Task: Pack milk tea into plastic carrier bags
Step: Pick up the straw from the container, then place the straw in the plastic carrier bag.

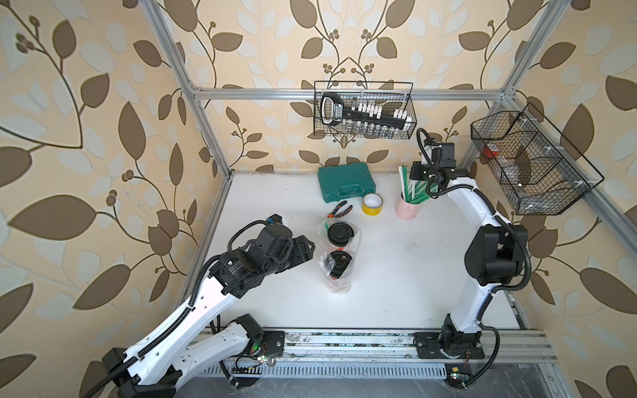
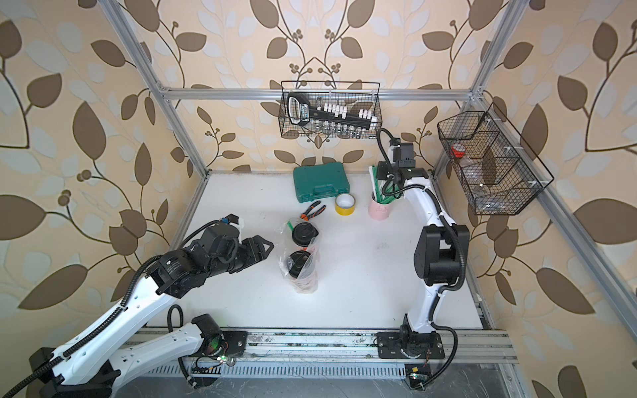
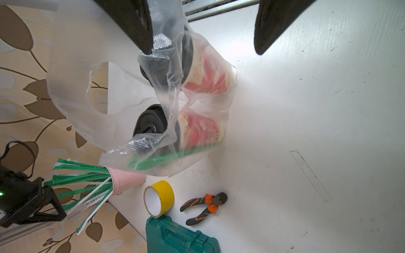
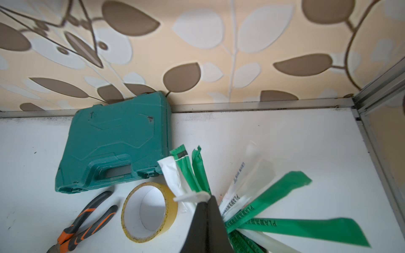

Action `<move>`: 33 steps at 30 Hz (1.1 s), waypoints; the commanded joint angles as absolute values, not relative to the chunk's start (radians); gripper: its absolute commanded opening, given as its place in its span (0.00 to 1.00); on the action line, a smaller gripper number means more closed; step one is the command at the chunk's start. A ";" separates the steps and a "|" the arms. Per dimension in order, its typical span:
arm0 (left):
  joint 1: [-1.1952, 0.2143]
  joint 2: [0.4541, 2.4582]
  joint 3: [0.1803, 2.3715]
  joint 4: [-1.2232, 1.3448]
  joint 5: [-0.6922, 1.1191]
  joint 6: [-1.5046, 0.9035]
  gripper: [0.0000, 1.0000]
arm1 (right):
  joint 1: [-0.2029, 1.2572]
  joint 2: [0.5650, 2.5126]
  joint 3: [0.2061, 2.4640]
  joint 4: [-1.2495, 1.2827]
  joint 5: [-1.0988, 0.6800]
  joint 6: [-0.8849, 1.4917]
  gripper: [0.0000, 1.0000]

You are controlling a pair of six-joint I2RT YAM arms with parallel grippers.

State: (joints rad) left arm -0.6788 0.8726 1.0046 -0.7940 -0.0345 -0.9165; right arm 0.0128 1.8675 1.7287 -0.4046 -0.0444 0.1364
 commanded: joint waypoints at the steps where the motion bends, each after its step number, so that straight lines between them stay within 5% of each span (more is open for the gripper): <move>1: -0.667 0.873 1.044 -0.772 -0.031 -0.907 0.73 | 0.012 1.802 1.704 -0.391 -0.034 0.121 0.00; 22: -0.667 0.819 1.059 -0.797 -0.023 -0.903 0.73 | 0.009 1.543 1.748 -0.255 -0.031 0.120 0.00; 33: -0.667 0.784 1.079 -0.828 0.042 -0.905 0.73 | 0.011 1.267 1.648 -0.203 -0.339 0.250 0.00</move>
State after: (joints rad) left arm -0.6788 0.8055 1.0420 -0.8070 0.0002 -0.9165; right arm 0.0109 1.3617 1.6882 -0.2615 -0.1993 0.1867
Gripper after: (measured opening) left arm 0.730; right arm 0.047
